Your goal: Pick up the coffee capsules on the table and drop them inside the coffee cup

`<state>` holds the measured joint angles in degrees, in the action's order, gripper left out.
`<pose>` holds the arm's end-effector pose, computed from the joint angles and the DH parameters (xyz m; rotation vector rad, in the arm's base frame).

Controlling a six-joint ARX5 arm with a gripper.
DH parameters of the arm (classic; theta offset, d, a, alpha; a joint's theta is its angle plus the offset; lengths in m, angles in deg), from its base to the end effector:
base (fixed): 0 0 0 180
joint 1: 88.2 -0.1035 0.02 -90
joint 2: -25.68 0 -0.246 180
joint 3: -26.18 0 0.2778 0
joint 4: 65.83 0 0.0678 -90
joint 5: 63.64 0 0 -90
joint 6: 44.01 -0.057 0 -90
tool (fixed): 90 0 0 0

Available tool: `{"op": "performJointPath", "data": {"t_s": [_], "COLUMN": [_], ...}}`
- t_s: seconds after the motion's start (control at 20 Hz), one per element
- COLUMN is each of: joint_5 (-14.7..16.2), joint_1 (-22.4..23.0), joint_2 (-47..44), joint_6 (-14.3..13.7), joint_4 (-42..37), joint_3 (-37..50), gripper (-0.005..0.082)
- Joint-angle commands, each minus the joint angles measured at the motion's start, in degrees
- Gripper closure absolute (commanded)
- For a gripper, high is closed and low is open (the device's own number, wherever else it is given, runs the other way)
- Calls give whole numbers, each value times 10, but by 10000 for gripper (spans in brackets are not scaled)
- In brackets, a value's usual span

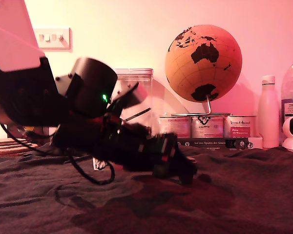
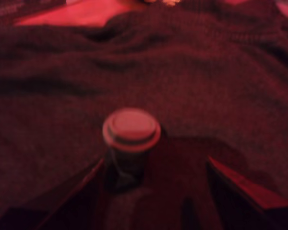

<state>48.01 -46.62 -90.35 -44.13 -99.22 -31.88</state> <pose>0.2741 -0.2713 0.0388 0.0799 0.4433 -1.0864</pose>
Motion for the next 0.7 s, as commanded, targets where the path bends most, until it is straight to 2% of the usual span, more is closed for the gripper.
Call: {"op": "performJointPath", "data": {"t_s": [0.0, 0.15, 0.45, 0.65], "joint_5": [4, 6, 5, 5], "joint_1": [2, 2, 2, 4], "joint_2": [-23, -38, -57, -63], "joint_6": [4, 17, 16, 17], "joint_4": [11, 37, 97, 112], "joint_3": [-23, -53, -106, -112], "gripper": [163, 163, 163, 163]}}
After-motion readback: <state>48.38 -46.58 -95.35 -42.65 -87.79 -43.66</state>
